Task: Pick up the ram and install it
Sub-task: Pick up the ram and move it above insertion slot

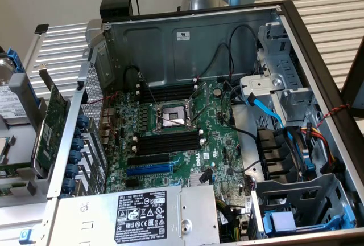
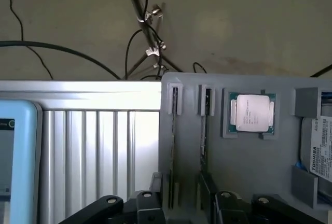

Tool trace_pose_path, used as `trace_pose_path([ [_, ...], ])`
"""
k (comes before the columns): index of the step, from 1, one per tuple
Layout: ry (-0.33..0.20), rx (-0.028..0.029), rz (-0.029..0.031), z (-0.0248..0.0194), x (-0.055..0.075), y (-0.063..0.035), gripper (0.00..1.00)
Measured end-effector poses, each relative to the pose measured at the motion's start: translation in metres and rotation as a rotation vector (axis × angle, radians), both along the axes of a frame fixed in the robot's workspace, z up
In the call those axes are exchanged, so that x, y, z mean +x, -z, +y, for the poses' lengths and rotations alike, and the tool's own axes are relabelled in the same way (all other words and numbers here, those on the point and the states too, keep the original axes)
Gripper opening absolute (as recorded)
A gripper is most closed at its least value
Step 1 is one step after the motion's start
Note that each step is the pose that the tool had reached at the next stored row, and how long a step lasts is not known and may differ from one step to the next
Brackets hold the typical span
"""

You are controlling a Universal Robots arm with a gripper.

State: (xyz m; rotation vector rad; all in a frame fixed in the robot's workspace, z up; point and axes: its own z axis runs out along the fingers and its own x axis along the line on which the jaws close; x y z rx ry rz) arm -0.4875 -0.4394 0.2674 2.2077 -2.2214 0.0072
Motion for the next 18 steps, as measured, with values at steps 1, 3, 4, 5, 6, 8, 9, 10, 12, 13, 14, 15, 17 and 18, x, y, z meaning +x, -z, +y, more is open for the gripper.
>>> trace_pose_path([
  [1, 0.0, -0.0001, 0.0001, -0.0008, 0.0, 0.0017, 0.42],
  [3, 0.0, -0.0001, 0.0, -0.0021, 0.002, 0.0054, 0.42],
  [4, 0.0, 0.0, 0.0, -0.0027, 0.002, 0.0072, 0.42],
  [5, 0.0, 0.0, 0.0, -0.0033, 0.003, 0.009, 0.42],
  [6, 0.0, -0.0001, 0.0001, -0.0039, 0.003, 0.0107, 0.42],
  [8, 0.0, -0.0001, 0.0002, -0.0046, 0.004, 0.0143, 0.42],
  [9, 0.0, -0.0001, 0.0002, -0.0047, 0.005, 0.0162, 0.42],
  [10, 0.0, -0.0001, 0.0002, -0.0047, 0.007, 0.0181, 0.42],
  [12, 0.0, -0.0001, 0.0001, -0.0048, 0.011, 0.0218, 0.42],
  [13, 0.0, 0.0, 0.0, -0.0047, 0.011, 0.0236, 0.42],
  [14, 0.0, 0.0, 0.0, -0.0047, 0.011, 0.0254, 0.42],
  [15, 0.0, -0.0001, 0.0001, -0.0047, 0.011, 0.0271, 0.42],
  [17, 0.0, -0.0001, 0.0001, -0.0047, 0.011, 0.0308, 0.42],
  [18, 0.0, 0.0, 0.0, -0.0047, 0.011, 0.0327, 0.42],
])
